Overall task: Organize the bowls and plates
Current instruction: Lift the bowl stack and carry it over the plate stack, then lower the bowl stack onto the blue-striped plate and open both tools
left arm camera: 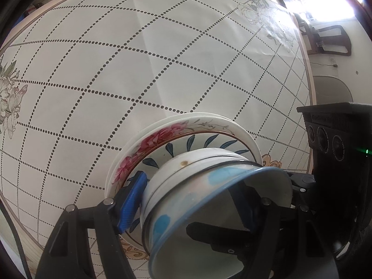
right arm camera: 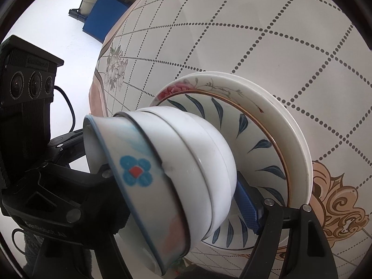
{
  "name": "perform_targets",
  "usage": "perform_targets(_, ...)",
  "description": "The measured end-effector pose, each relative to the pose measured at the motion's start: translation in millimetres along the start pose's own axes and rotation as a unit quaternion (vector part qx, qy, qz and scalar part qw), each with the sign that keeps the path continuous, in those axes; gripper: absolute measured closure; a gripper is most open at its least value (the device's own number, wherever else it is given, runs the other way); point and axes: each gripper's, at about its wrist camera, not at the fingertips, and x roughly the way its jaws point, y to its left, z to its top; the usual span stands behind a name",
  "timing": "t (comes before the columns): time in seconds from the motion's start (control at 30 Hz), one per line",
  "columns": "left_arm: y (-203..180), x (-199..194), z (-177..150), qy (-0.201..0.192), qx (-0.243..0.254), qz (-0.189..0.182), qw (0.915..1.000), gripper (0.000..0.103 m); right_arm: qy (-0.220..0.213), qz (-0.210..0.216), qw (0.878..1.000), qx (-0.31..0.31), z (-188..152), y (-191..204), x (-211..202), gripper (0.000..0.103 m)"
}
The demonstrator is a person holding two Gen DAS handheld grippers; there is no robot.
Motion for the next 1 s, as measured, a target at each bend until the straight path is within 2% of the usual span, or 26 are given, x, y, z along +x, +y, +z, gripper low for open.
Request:
perform_targets(0.5,5.8,-4.8,-5.0,-0.007,-0.007,-0.006,0.9999,0.034,0.011,-0.013,1.000,0.011,2.3,7.8,7.7,0.023)
perform_targets(1.0,17.4,-8.7,-5.4,0.003,-0.036,-0.013,0.9993,0.034,0.026,-0.002,0.999,0.033,5.1,1.2,9.2,0.023)
